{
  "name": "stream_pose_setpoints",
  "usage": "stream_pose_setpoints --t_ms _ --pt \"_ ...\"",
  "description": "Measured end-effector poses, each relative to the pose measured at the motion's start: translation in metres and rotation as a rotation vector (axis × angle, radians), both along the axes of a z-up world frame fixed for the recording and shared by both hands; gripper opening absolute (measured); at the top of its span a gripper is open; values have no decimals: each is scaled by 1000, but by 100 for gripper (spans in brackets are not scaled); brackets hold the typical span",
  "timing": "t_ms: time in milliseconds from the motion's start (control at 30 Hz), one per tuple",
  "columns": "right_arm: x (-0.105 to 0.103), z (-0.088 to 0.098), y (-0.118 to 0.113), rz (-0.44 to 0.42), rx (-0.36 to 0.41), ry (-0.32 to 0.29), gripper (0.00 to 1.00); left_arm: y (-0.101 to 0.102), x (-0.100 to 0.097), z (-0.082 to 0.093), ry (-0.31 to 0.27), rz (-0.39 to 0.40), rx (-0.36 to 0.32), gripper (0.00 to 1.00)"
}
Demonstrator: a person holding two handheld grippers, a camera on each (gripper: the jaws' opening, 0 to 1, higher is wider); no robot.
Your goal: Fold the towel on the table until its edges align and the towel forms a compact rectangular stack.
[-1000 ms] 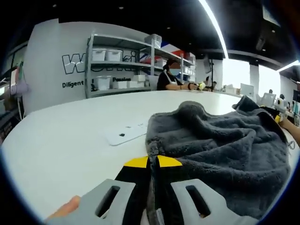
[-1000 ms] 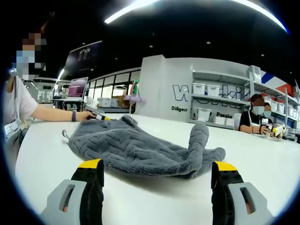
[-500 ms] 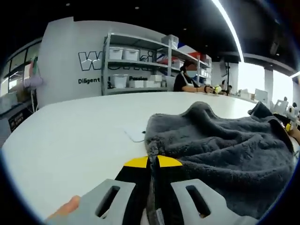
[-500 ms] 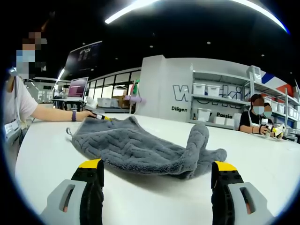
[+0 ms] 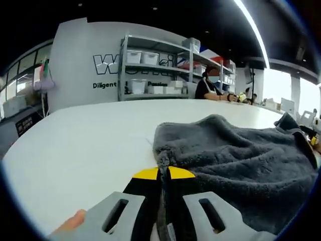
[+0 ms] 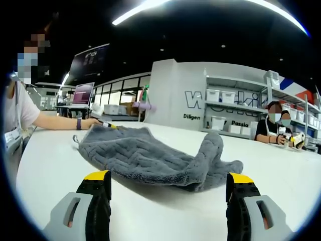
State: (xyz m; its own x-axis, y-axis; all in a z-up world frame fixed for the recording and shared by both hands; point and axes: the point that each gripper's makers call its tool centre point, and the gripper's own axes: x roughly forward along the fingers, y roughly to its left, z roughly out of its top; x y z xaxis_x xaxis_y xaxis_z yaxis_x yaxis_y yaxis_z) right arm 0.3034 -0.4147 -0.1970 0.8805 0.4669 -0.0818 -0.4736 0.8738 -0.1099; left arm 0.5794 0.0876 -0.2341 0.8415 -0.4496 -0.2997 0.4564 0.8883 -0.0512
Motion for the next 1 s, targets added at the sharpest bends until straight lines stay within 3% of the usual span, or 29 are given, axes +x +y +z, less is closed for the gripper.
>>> stream_pose_setpoints --t_ms 1000 --pt "-1 8 -2 8 31 -28 97 60 -15 0 21 145 -51 4"
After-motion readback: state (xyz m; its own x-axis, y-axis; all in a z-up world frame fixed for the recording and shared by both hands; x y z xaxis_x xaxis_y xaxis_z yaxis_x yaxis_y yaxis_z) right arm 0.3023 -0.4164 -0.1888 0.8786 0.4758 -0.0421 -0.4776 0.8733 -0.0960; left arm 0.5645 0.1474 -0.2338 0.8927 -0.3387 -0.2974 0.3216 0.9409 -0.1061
